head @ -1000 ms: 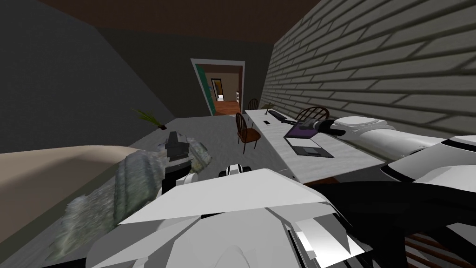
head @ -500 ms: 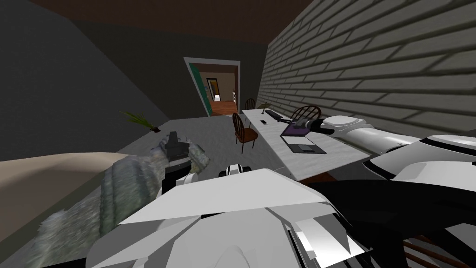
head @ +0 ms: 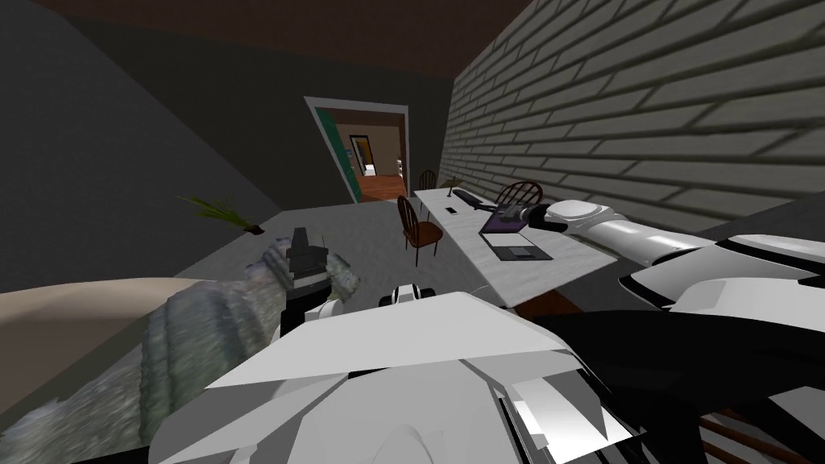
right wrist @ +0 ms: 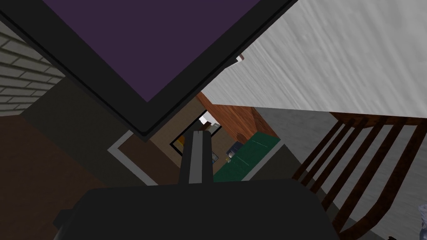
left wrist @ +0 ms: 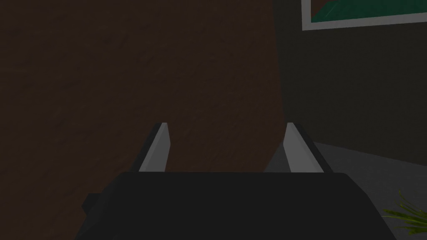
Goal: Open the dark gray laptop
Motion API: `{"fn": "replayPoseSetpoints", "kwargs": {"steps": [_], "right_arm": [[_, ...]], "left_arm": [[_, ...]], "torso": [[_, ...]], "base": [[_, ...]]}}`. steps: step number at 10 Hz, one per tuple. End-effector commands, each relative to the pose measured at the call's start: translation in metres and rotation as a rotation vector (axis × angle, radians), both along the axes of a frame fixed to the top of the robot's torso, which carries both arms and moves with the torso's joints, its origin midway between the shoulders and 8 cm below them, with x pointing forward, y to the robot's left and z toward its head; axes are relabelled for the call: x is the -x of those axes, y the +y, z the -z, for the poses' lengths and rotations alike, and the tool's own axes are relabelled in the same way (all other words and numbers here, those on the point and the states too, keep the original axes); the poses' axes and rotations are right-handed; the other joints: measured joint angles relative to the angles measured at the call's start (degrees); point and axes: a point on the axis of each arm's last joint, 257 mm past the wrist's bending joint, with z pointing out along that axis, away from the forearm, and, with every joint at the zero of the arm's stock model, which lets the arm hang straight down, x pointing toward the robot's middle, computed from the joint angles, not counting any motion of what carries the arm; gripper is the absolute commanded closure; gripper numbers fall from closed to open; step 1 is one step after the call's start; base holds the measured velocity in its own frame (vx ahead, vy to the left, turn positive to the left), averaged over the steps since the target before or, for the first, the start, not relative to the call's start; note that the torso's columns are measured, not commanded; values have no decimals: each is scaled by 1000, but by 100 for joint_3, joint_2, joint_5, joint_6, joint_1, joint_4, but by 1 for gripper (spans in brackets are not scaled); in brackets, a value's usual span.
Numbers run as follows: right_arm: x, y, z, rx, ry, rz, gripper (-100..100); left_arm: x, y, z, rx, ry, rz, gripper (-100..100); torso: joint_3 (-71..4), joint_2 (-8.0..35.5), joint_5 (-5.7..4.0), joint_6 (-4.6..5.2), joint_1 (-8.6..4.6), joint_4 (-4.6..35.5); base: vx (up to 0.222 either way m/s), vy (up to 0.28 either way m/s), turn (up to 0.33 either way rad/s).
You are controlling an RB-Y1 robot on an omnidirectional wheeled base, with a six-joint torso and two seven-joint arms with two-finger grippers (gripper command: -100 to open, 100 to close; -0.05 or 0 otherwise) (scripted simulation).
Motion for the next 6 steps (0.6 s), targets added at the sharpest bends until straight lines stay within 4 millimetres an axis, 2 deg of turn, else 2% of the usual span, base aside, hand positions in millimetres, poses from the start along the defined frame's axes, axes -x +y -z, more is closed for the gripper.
{"fn": "replayPoseSetpoints", "kwargs": {"steps": [1,2,3,5,6], "right_arm": [[1,1,4,20,18,0,100],[-18,31,0,-15,-5,-48,100],[-17,29,2,-13,4,-38,100],[-15,25,4,18,21,-37,100],[-34,55,-2,-21,-5,-82,100]], "left_arm": [[0,0,0,0,0,0,0],[0,0,0,0,0,0,0],[0,0,0,0,0,0,0],[0,0,0,0,0,0,0],[0,0,0,0,0,0,0]], "torso": [[0,1,2,-1,5,0],[2,3,3,3,7,1],[2,2,2,9,1,2],[1,1,2,0,5,0],[2,3,3,2,7,1]], "base": [[0,-5,27],[11,-20,-217],[17,-18,-148],[6,-6,5],[15,-22,-274]]}}
